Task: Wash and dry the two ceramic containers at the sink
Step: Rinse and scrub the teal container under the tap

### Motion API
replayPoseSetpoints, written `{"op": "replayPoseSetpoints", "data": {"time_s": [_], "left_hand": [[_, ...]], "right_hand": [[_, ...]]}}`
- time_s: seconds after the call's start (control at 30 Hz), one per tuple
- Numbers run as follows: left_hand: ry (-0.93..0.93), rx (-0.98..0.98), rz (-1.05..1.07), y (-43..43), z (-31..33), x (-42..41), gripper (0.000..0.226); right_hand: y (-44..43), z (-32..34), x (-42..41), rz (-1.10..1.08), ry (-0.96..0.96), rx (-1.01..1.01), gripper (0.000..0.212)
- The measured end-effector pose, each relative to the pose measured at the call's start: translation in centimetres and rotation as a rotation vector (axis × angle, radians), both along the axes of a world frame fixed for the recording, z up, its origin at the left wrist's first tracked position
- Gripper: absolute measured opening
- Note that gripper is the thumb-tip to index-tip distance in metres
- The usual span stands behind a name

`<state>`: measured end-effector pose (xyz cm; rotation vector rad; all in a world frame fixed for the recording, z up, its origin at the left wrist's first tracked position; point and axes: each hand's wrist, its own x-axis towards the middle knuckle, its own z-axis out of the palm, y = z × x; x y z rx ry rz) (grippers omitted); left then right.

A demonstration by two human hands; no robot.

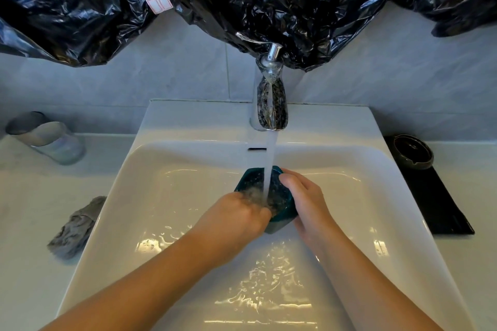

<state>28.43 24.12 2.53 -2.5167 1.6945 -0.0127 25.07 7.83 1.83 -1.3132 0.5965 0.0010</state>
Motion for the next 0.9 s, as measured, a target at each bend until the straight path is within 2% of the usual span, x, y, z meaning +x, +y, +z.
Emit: {"op": "replayPoseSetpoints", "data": {"time_s": [0.1, 0.2, 0.23, 0.27, 0.33, 0.4, 0.5, 0.57, 0.67, 0.73, 0.8, 0.9], "left_hand": [[0.158, -0.177, 0.136, -1.0, 0.6, -1.0, 0.027], [0.541, -0.403, 0.371, -2.2, 1.1, -1.7, 0.034], [0.601, -0.429, 0.364, -2.2, 1.0, -1.6, 0.036], [0.554, -0.421, 0.277, -2.0, 1.0, -1.1, 0.033], [0.281, -0.334, 0.055, -1.2, 0.7, 0.3, 0.016], [0.059, -0.206, -0.063, -0.1, 0.7, 2.0, 0.016], [-0.107, -0.099, -0.159, 0.8, 1.0, 3.7, 0.009], [-0.102, -0.13, -0.171, 0.9, 0.8, 3.8, 0.015], [0.188, -0.354, 0.022, -1.1, 1.4, 1.5, 0.003], [0.356, -0.459, 0.189, -2.6, 1.9, 0.2, 0.004], [0.314, -0.42, 0.163, -2.5, 1.2, 0.7, 0.001], [0.07, -0.212, -0.014, -0.4, 0.4, 3.0, 0.019]], "right_hand": [[0.0, 0.1, 0.0, -0.012, -0.01, -0.003, 0.025], [0.2, 0.1, -0.2, -0.009, -0.021, 0.011, 0.026], [0.2, 0.2, -0.2, -0.013, -0.022, 0.007, 0.026], [0.1, 0.3, -0.1, -0.02, -0.018, 0.006, 0.026], [-0.2, 0.4, 0.0, -0.042, -0.013, 0.004, 0.024], [-0.1, 0.6, 0.0, -0.062, -0.013, -0.016, 0.024], [-0.3, 0.6, 0.2, -0.075, -0.024, -0.011, 0.023], [-0.3, 0.3, 0.1, -0.101, -0.033, 0.072, 0.023], [0.6, -0.4, -0.4, -0.092, -0.117, 0.346, 0.038], [1.3, -0.2, -0.5, -0.082, -0.168, 0.427, 0.036], [1.0, 0.1, -0.3, -0.093, -0.153, 0.382, 0.029], [0.1, 0.1, -0.2, -0.052, -0.068, 0.354, 0.03]]}}
